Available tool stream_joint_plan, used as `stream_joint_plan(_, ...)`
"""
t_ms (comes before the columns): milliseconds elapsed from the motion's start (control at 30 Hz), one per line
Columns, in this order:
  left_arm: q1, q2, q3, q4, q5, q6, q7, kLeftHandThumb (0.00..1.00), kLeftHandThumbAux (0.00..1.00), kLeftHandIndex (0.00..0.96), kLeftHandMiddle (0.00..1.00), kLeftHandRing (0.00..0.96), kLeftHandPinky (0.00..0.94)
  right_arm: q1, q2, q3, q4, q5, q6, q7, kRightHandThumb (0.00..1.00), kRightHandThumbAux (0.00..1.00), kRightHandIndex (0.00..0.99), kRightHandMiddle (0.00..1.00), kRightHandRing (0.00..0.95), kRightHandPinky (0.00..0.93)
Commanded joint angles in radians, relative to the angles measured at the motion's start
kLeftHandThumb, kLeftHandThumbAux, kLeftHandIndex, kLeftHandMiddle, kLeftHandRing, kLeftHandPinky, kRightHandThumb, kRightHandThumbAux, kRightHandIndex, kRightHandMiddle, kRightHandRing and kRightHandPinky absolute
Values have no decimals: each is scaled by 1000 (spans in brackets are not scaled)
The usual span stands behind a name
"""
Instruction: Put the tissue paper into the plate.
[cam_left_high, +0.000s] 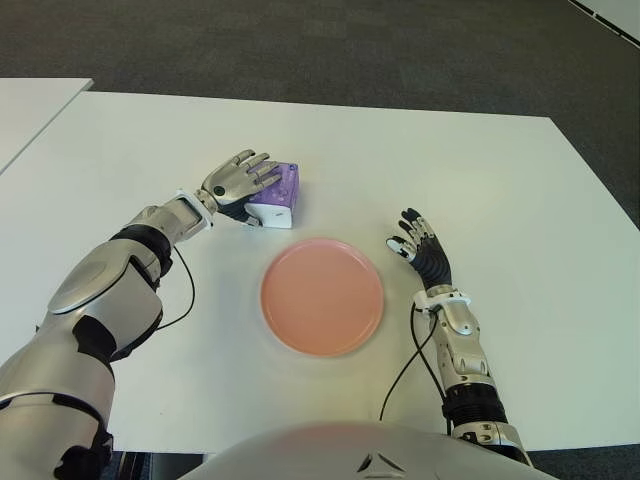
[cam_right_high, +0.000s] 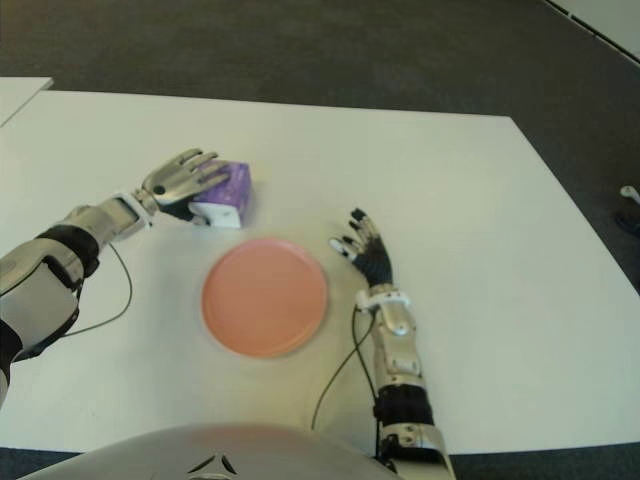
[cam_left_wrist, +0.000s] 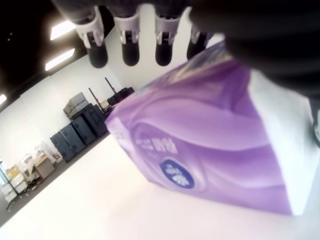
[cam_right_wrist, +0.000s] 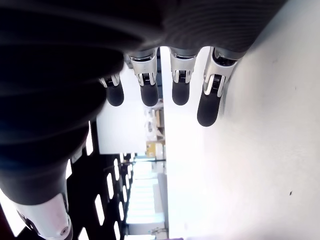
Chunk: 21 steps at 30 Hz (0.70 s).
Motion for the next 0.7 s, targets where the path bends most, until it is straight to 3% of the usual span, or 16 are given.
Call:
stream_joint_plan(33,3,-8,-17,29,9,13,-4,1,334,0,0,0,0,69,4,11,55,-4,70,-5,0,741,37,78,59,78)
stream_joint_plan(400,10,-11,-8,43,-31,-8,-63,7,334,0,0,0,0,74,3,8,41,3,79,-4,0,738,32,84,66,77)
stream_joint_plan(533,13,-11,-8,42,-41,-16,-73,9,335,0,0,0,0,55,-13,-8,118,13,33,20,0,735,34,85,66,76)
stream_joint_plan(700,17,-13,-10,41,-51,-25,-78,11,339,0,0,0,0,62,-11,3,93,0,18,22,0,727,43,82,60,73)
